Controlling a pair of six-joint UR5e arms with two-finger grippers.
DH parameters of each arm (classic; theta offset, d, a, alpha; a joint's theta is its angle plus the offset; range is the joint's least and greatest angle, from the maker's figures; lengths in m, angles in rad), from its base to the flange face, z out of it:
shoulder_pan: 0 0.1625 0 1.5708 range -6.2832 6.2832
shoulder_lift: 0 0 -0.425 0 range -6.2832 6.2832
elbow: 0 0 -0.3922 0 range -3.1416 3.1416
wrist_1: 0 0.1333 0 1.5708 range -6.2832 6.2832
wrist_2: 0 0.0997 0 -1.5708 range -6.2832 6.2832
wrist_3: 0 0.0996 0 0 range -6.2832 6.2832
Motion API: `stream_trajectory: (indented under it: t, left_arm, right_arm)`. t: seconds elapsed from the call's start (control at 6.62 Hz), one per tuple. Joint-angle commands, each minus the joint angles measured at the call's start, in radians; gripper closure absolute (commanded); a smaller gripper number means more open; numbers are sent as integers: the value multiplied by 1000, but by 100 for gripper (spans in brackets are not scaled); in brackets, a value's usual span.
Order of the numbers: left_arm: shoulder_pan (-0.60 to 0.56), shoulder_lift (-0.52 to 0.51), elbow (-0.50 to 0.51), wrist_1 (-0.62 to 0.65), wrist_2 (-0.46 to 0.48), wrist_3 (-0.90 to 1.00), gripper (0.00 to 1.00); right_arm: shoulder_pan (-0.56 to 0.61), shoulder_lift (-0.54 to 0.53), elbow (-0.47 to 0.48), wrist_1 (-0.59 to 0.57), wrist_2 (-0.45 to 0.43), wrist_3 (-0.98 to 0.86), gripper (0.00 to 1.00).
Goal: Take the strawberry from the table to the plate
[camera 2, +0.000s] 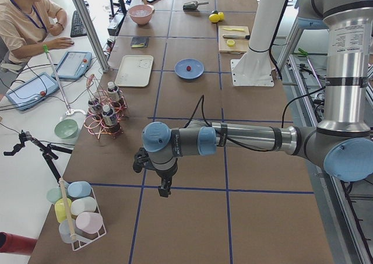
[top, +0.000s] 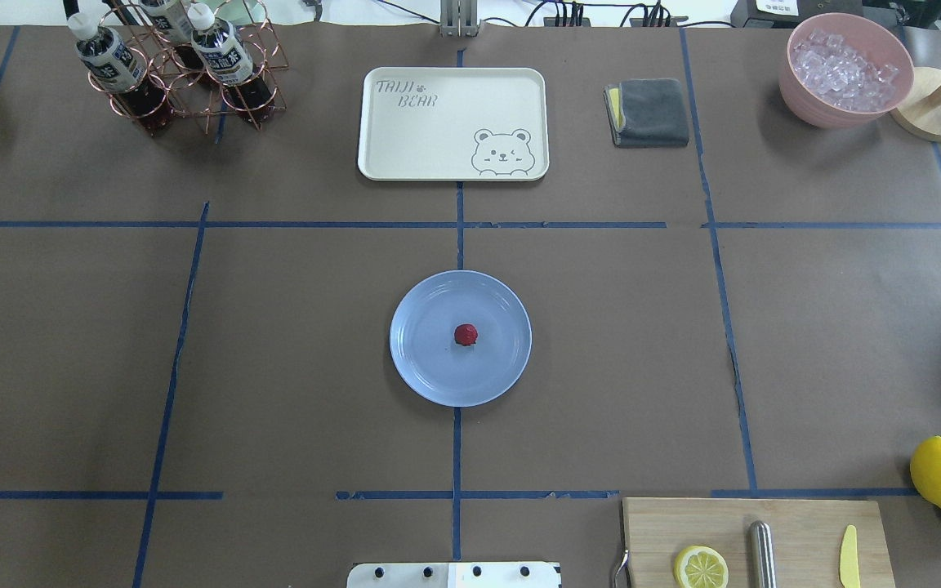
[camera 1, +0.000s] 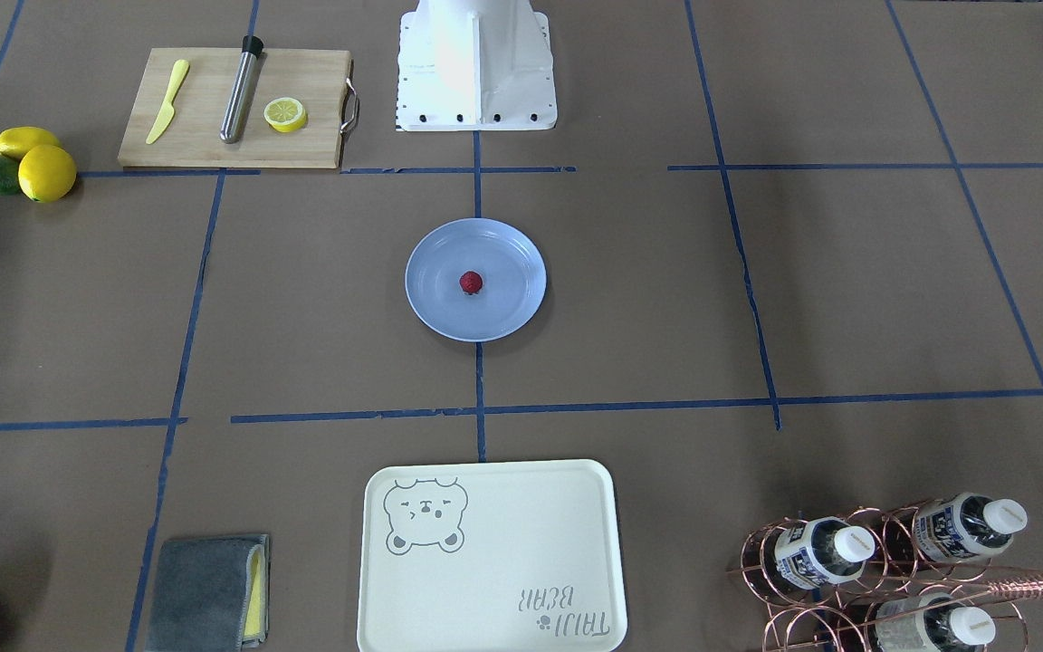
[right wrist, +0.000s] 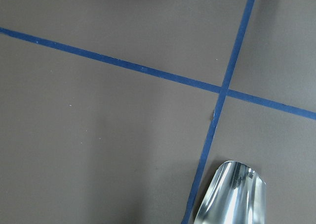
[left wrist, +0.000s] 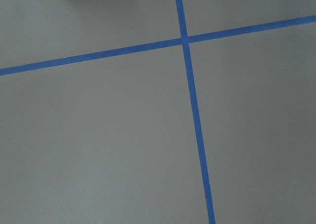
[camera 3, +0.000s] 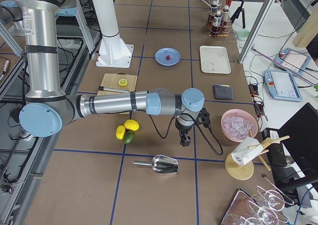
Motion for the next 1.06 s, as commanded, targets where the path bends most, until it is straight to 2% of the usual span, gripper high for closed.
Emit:
stream_trajectory:
  t: [0.0, 0.15, 0.3, 0.91]
  left_arm:
    - [-3, 12, -12, -5, -2, -1, 0]
    - [-3, 12, -11, -5, -14, -2, 0]
    - [-3, 21, -5, -7, -66, -1, 0]
    - [0, 44, -6, -46, -62, -1, 0]
  right_arm:
    - [0, -5, 12, -3, 1, 0, 0]
    - [0, -5, 12, -3, 1, 0, 0]
    - [0, -5, 12, -3, 1, 2, 0]
    - [0, -4, 12, -3, -1, 2, 0]
